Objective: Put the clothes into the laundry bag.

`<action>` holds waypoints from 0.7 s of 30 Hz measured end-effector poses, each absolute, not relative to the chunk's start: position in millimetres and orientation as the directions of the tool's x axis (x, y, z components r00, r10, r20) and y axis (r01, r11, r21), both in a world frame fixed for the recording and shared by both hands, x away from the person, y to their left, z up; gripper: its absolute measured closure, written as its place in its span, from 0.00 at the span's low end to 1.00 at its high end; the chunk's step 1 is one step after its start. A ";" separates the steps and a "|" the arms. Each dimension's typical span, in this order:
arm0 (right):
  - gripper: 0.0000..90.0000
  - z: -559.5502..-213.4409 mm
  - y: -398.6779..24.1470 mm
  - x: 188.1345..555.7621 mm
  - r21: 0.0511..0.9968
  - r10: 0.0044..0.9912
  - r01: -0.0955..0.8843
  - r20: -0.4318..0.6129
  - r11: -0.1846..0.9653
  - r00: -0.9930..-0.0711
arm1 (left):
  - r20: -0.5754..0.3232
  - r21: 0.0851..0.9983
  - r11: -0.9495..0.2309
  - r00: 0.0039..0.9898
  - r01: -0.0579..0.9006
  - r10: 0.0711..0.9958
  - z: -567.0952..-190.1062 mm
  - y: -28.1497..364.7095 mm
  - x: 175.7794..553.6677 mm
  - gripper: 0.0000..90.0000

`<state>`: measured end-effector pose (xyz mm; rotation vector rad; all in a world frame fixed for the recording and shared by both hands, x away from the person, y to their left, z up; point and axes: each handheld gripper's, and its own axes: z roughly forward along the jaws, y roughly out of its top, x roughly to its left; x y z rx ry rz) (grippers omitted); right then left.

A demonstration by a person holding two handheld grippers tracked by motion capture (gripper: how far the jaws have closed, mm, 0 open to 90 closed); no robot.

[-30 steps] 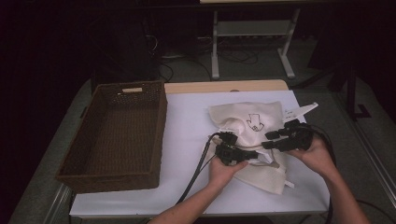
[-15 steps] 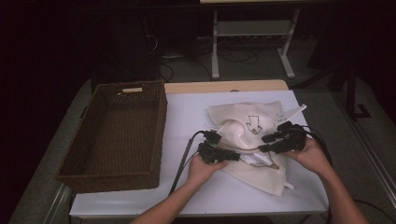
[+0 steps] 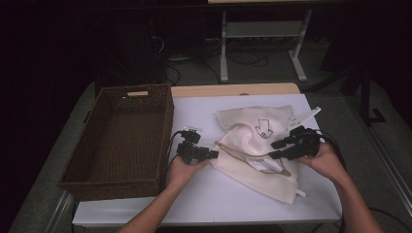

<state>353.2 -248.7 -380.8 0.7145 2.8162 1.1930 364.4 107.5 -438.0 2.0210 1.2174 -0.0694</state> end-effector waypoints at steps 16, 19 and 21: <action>0.58 -390.1 -231.8 357.0 0.633 0.409 0.396 0.134 0.665 -0.903 | -0.533 0.556 -0.252 0.572 0.792 0.623 -451.5 121.9 281.2 0.97; 0.57 -391.2 -224.1 351.1 0.621 0.365 0.363 0.131 0.695 -0.922 | -0.527 0.574 -0.255 0.589 0.778 0.613 -444.4 124.6 275.0 0.89; 0.57 -391.3 -223.5 347.3 0.625 0.350 0.362 0.148 0.691 -0.925 | -0.506 0.579 -0.270 0.599 0.769 0.621 -435.9 125.3 275.1 0.77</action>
